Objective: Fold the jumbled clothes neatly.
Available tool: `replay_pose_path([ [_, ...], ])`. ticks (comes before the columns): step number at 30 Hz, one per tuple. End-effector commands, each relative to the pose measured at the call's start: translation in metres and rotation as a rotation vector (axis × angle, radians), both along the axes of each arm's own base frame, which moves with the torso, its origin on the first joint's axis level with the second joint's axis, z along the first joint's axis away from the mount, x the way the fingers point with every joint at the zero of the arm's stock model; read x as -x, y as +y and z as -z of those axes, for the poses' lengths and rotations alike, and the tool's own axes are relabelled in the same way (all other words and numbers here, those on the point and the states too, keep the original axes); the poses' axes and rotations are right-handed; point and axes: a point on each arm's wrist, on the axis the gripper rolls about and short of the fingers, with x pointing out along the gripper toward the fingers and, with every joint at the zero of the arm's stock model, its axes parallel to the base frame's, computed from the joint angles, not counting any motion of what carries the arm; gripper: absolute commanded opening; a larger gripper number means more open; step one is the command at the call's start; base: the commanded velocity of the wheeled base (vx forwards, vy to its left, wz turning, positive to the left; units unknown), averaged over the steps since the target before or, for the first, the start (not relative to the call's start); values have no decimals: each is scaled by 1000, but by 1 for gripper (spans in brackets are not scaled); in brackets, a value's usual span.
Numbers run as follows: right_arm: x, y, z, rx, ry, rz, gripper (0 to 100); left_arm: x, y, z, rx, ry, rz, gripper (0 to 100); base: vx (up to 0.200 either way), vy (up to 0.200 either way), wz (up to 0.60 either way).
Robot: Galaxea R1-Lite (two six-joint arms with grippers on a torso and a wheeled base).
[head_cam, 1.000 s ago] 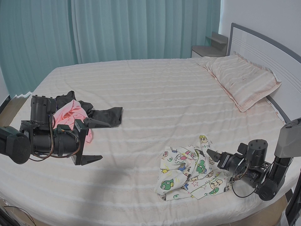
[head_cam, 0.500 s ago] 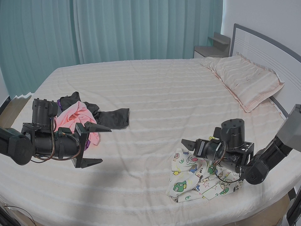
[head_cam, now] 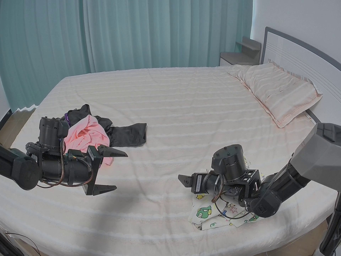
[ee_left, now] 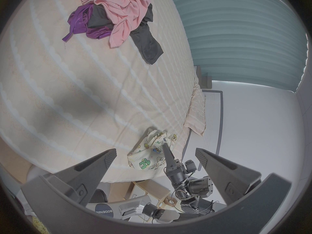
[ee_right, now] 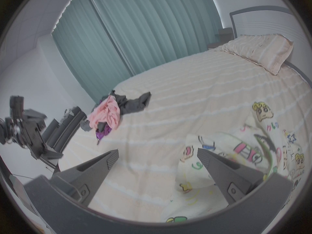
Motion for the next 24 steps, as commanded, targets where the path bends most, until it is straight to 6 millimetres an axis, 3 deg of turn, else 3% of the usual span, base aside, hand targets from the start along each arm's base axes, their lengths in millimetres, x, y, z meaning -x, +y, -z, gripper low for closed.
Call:
replay_pose_path([
  [1, 1, 15, 13, 70, 35, 12, 100, -1, -1, 3, -2, 12, 1, 100, 0, 0, 0],
  [10, -2, 35, 7, 133, 45, 87, 100, -1, -1, 4, -5, 14, 2, 100, 0, 0, 0],
  [13, -5, 43, 20, 172, 127, 122, 100, -1, -1, 4, -5, 14, 2, 100, 0, 0, 0],
  [24, -19, 43, 31, 281, 216, 239, 100, 0, 0, 5, -6, 19, 2, 100, 0, 0, 0],
])
